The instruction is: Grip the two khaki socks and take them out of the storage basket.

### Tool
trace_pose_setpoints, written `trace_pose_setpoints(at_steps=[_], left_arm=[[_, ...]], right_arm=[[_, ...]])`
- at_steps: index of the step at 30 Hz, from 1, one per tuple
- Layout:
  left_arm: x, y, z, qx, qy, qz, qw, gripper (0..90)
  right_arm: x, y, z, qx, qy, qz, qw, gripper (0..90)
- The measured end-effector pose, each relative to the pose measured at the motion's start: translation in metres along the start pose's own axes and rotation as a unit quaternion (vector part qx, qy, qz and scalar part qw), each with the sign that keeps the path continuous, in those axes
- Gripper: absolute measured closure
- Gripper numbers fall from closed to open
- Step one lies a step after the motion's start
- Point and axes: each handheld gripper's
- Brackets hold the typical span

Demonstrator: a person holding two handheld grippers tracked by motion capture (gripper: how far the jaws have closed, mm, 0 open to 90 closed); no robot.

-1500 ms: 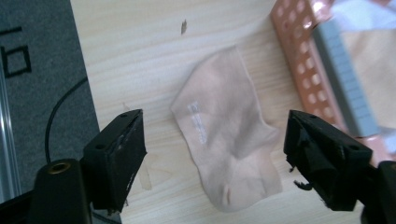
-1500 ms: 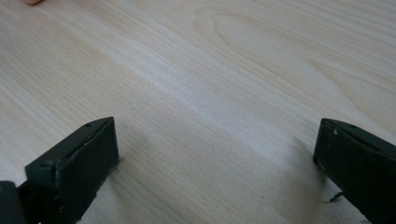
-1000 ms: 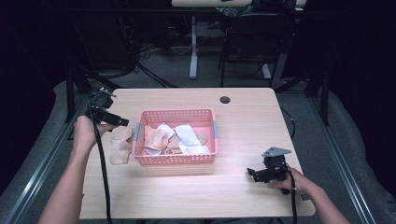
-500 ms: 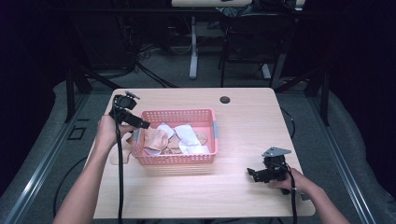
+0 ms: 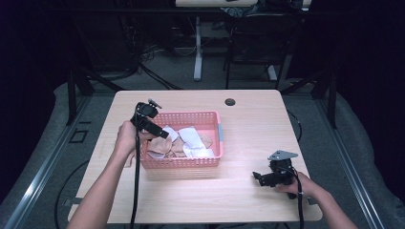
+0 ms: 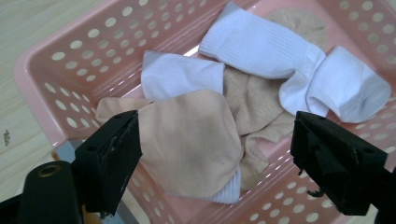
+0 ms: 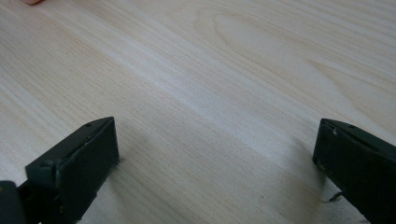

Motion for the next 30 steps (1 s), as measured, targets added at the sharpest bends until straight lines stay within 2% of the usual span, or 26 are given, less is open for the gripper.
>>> trace_pose_setpoints(at_steps=[6,11,21,24,27,30], left_arm=[[-0.02,0.003,0.0,-0.007,-0.028,0.0,0.9996,21.5],[-0.033,0.002,-0.003,0.003,-0.047,0.005,0.9989,25.0],[-0.051,-0.008,-0.015,0.021,-0.09,0.024,0.9955,36.4],[-0.057,-0.012,-0.017,0.029,-0.102,0.036,0.9937,46.0],[-0.062,-0.013,-0.018,0.027,-0.116,0.044,0.9919,54.9],[-0.062,-0.013,-0.018,0.025,-0.115,0.052,0.9917,70.6]], right_arm=[[0.0,0.001,0.001,0.003,-0.005,-0.001,1.0,0.0],[0.0,0.002,0.001,0.007,-0.007,-0.001,1.0,0.0],[0.0,0.0,0.0,0.001,-0.003,-0.003,1.0,0.0],[0.0,0.001,0.001,0.002,-0.004,-0.003,1.0,0.0],[0.0,0.0,0.0,0.003,-0.003,-0.003,1.0,0.0],[0.0,0.0,0.0,0.003,-0.003,-0.003,1.0,0.0]])
Point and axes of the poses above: each handheld gripper's, and its own axes: x roughly backward along the jaws, z roughly out of its top, y roughly to its right, and after that the axes turned 1 degree about z, right-handed
